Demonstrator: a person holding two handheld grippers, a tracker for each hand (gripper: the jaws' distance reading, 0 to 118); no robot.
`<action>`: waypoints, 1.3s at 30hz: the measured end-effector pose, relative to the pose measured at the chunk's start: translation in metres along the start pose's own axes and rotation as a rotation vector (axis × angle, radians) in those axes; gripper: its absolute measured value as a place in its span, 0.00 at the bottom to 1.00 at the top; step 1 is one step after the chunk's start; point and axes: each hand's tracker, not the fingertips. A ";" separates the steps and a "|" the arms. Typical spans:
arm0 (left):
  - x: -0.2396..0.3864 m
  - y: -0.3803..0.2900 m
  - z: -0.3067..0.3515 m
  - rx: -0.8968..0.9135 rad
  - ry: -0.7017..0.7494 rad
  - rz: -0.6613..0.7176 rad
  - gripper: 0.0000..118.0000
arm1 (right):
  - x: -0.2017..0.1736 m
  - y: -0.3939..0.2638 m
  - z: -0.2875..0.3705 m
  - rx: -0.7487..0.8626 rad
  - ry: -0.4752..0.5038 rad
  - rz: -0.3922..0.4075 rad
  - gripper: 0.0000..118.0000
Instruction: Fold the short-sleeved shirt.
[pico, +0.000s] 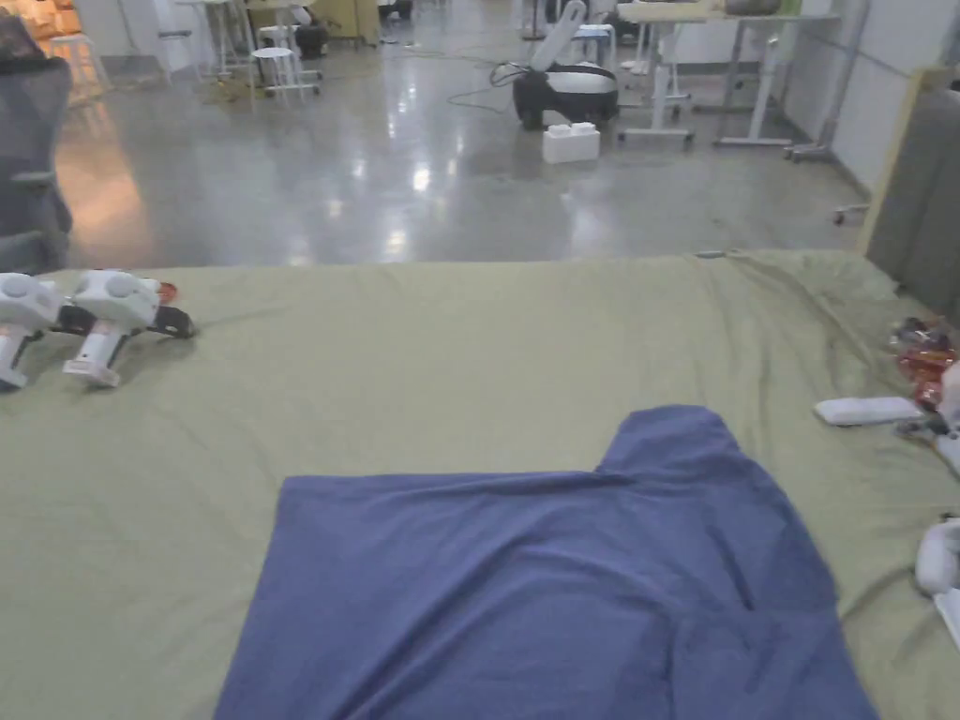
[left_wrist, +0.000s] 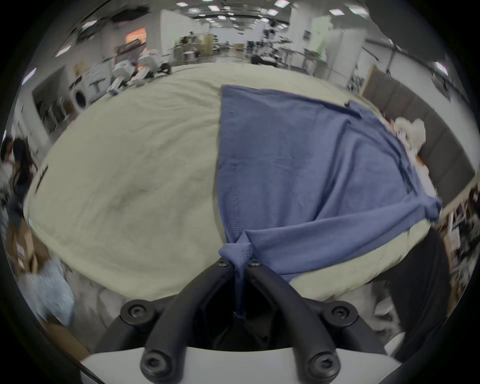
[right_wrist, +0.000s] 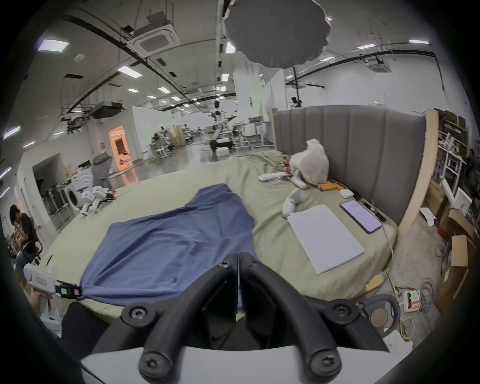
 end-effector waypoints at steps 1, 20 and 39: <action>0.003 0.001 -0.003 -0.011 0.012 -0.032 0.02 | 0.007 -0.003 -0.006 -0.026 -0.016 -0.011 0.12; 0.028 0.001 0.006 -0.023 0.065 -0.061 0.02 | 0.044 -0.050 -0.135 -0.379 0.111 0.023 0.36; -0.003 0.029 0.050 0.301 0.004 0.031 0.00 | 0.019 0.013 -0.131 -0.178 0.163 0.026 0.04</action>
